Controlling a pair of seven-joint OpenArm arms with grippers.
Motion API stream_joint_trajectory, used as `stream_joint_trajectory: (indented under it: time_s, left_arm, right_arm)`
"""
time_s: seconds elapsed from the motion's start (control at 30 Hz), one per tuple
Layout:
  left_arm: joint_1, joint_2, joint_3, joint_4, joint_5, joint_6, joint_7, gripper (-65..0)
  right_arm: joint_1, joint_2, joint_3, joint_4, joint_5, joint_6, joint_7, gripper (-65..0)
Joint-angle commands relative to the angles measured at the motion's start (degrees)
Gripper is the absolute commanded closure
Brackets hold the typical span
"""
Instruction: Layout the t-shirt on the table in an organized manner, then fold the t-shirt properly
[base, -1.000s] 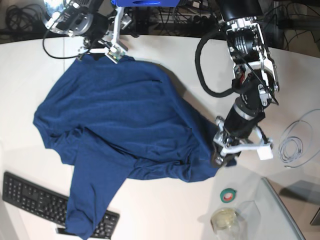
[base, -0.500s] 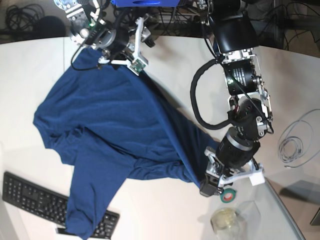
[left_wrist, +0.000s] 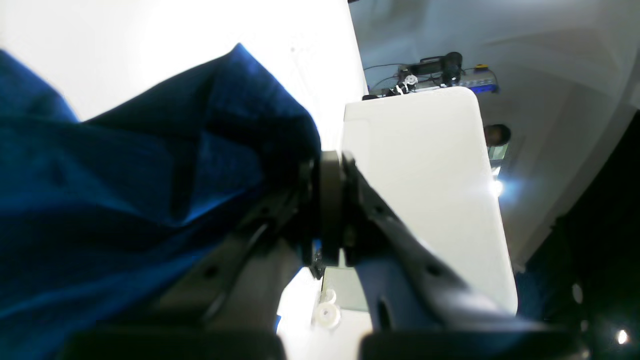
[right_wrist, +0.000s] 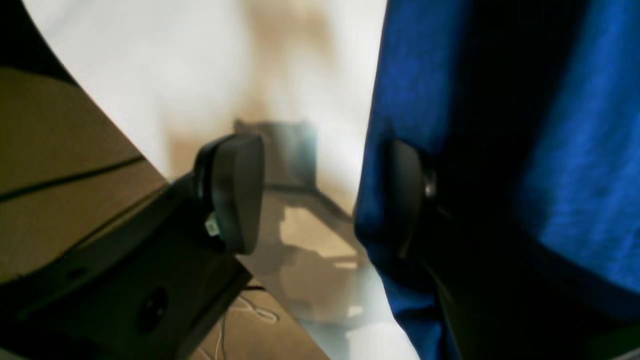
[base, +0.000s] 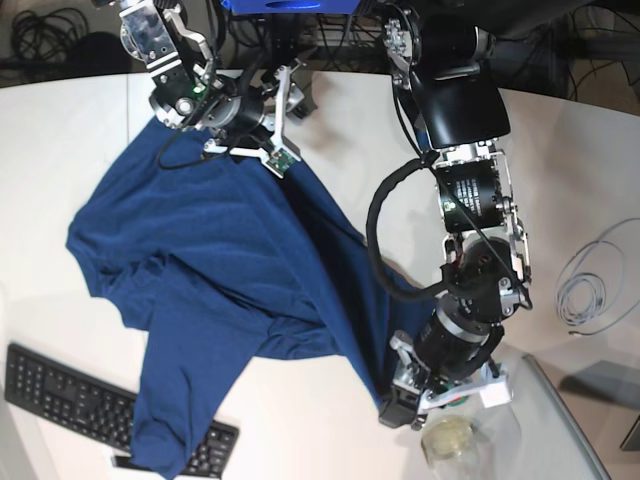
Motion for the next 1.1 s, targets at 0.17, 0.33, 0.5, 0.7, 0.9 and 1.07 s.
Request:
stream_joint_trajectory:
  time_s: [0.17,0.33,0.5,0.7,0.9,1.07]
  left_arm:
    - [-3.07,0.39,1.91,0.85,-0.82,-1.03,-0.46,0.0]
    - [-3.68,0.74,2.61,0.85,-0.91,-1.12,-0.46,0.0]
    - [-4.47,0.74,2.61,0.85,-0.91,-1.21,-0.46,0.0]
    - [-4.56,0.74,2.61,0.85,-0.82,-1.21,-0.46,0.0]
    - [-4.03,0.39,2.61,0.85,-0.74,-1.21,-0.46,0.0]
    - [-1.92,-0.05,2.70,0.85,-0.74,-1.29,-0.19,0.0]
  right_arm:
    - [2.42,-0.39,-0.32,2.48,0.66,-1.59,0.42,-35.4]
    - [5.49,-0.39,-0.50,-1.13,0.66,-4.14,0.51,-35.4]
    - [7.60,-0.39,-0.50,-6.40,0.66,-4.40,0.77,-35.4]
    - [7.60,-1.53,-0.59,-9.13,0.66,-4.40,0.86,-30.9]
    - [6.46,-1.53,-0.59,-8.42,0.66,-4.22,0.42,0.0]
    - [2.42,-1.18,-0.68,-1.30,0.66,-3.96,-0.72,-0.2]
